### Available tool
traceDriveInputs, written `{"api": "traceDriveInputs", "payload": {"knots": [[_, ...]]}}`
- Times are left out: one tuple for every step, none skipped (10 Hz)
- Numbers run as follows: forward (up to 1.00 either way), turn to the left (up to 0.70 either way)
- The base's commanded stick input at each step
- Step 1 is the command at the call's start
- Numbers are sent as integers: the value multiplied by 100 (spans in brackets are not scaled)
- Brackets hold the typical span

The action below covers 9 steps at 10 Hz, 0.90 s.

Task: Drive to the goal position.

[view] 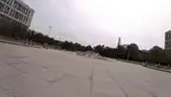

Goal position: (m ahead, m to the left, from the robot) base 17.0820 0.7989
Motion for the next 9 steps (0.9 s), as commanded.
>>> {"api": "traceDriveInputs", "payload": {"knots": [[50, 0], [50, 0], [50, 0], [50, 0], [50, 0], [50, 0], [50, 0], [50, 0], [50, 0]]}}
